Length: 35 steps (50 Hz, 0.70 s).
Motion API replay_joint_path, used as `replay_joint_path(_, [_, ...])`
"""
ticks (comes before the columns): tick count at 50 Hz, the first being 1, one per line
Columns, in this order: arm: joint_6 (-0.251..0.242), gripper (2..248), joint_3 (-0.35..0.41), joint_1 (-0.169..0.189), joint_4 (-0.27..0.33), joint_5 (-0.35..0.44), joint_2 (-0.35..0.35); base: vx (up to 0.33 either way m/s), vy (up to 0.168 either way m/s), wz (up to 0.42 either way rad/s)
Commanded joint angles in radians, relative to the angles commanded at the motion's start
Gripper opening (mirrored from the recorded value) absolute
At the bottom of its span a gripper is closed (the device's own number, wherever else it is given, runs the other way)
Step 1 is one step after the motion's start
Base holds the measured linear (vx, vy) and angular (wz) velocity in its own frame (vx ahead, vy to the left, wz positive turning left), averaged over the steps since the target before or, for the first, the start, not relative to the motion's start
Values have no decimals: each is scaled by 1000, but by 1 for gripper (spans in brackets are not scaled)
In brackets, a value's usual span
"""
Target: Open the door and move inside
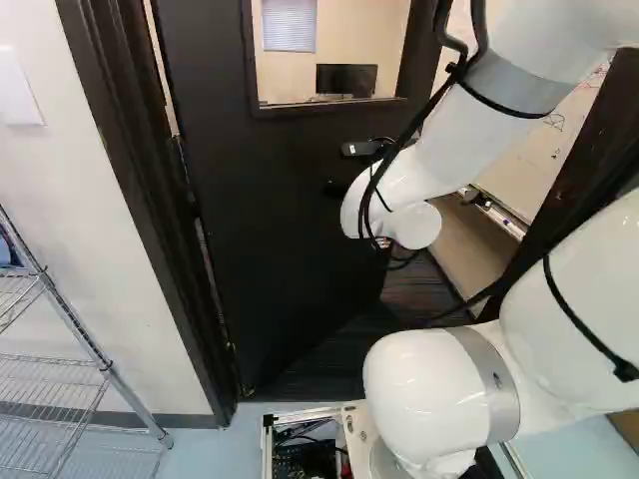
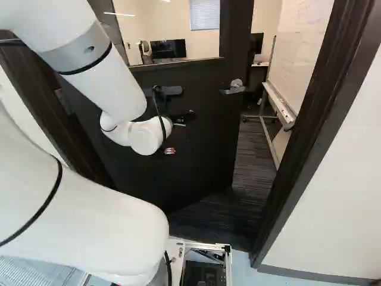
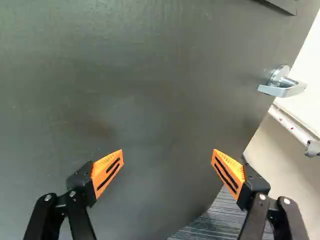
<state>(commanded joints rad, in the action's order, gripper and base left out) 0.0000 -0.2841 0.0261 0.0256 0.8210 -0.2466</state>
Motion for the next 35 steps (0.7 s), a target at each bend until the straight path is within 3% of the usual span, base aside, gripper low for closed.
replay_joint_path(35, [0,247,-118,-79,-362,0,130,0,0,0])
